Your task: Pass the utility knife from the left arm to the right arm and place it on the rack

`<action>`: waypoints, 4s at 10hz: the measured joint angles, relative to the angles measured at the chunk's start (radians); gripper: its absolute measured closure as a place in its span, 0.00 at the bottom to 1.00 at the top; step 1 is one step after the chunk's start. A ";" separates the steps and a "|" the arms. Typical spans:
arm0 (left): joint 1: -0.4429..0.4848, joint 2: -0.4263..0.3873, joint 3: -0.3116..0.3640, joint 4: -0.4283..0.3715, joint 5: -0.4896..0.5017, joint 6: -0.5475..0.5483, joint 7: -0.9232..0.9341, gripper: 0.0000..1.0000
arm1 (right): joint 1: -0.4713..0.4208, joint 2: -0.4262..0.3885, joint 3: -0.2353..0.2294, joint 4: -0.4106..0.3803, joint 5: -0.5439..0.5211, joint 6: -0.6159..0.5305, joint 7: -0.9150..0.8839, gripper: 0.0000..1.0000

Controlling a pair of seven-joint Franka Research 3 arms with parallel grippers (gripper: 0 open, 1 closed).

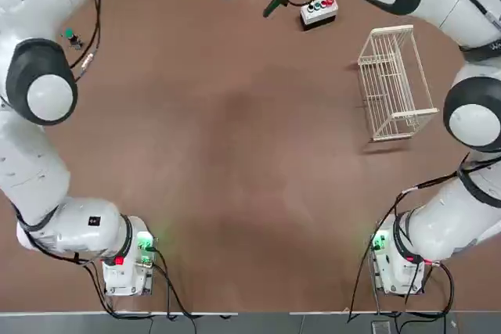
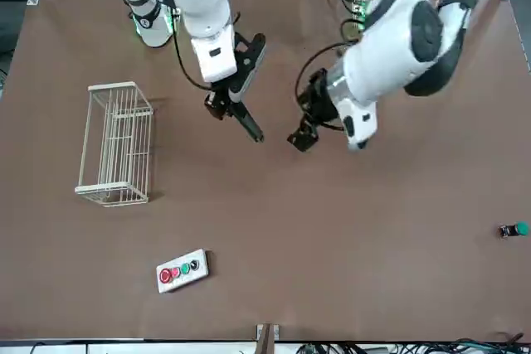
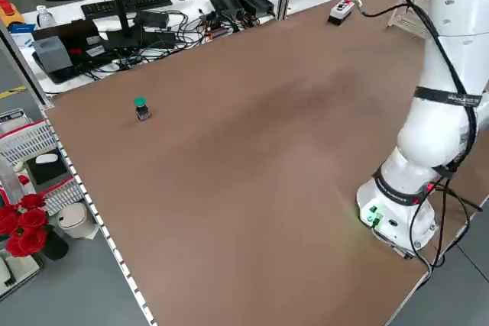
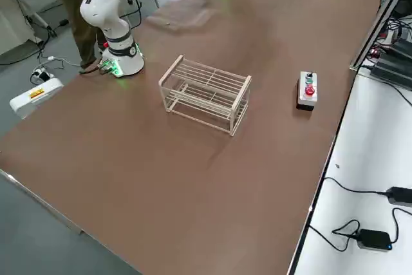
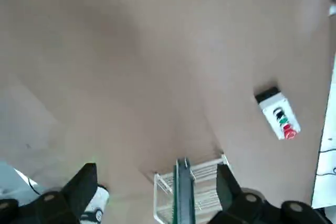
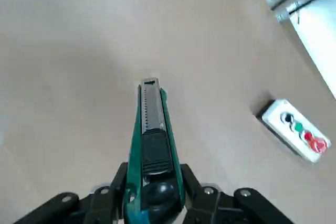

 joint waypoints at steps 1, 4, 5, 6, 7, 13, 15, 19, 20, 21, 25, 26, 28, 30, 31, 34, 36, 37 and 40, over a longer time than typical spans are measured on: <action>0.053 -0.020 0.001 0.001 0.001 -0.039 0.084 0.00 | -0.034 -0.024 -0.001 -0.016 0.014 -0.017 0.044 0.58; 0.193 -0.066 0.002 0.000 0.099 -0.122 0.316 0.00 | -0.082 -0.146 -0.141 -0.131 0.117 -0.050 0.119 0.58; 0.234 -0.081 0.002 0.000 0.133 -0.148 0.398 0.00 | -0.089 -0.194 -0.216 -0.184 0.154 -0.051 0.120 0.58; 0.268 -0.096 0.001 -0.001 0.169 -0.173 0.484 0.00 | -0.093 -0.245 -0.289 -0.250 0.186 -0.050 0.121 0.58; 0.284 -0.110 0.002 -0.002 0.204 -0.194 0.549 0.00 | -0.095 -0.299 -0.355 -0.325 0.203 -0.040 0.122 0.58; 0.357 -0.167 0.018 -0.024 0.282 -0.256 0.977 0.00 | -0.101 -0.564 -0.643 -0.774 0.240 0.158 0.126 0.58; 0.291 -0.200 0.113 -0.025 0.290 -0.267 1.101 0.00 | -0.101 -0.596 -0.694 -0.866 0.241 0.247 0.126 0.58; 0.125 -0.283 0.337 -0.035 0.290 -0.374 1.326 0.00 | -0.102 -0.603 -0.717 -0.976 0.241 0.394 0.126 0.58; 0.098 -0.312 0.378 -0.056 0.290 -0.381 1.402 0.00 | -0.105 -0.603 -0.721 -1.000 0.241 0.428 0.126 0.58; 0.048 -0.345 0.442 -0.087 0.290 -0.383 1.469 0.00 | -0.111 -0.603 -0.723 -1.032 0.241 0.470 0.126 0.58; -0.010 -0.405 0.520 -0.142 0.263 -0.383 1.541 0.00 | -0.121 -0.588 -0.773 -1.169 0.240 0.664 0.115 0.58; -0.011 -0.405 0.520 -0.147 0.244 -0.383 1.541 0.00 | -0.122 -0.588 -0.783 -1.181 0.241 0.674 0.105 0.58; -0.010 -0.405 0.522 -0.152 0.226 -0.383 1.541 0.00 | -0.122 -0.591 -0.784 -1.192 0.241 0.674 0.103 0.58; -0.010 -0.405 0.525 -0.152 0.219 -0.383 1.541 0.00 | -0.122 -0.590 -0.784 -1.207 0.241 0.670 0.103 0.58; -0.010 -0.405 0.526 -0.152 0.219 -0.383 1.540 0.00 | -0.122 -0.586 -0.784 -1.215 0.241 0.666 0.103 0.58; -0.011 -0.405 0.525 -0.152 0.202 -0.383 1.538 0.00 | -0.116 -0.546 -0.783 -1.227 0.241 0.672 0.102 0.58; -0.016 -0.405 0.516 -0.152 0.197 -0.383 1.533 0.00 | -0.108 -0.508 -0.781 -1.227 0.241 0.682 0.101 0.58; -0.018 -0.405 0.512 -0.152 0.197 -0.383 1.531 0.00 | -0.106 -0.498 -0.781 -1.227 0.241 0.683 0.101 0.58; -0.019 -0.405 0.510 -0.152 0.197 -0.383 1.529 0.00 | -0.105 -0.489 -0.782 -1.226 0.241 0.688 0.099 0.52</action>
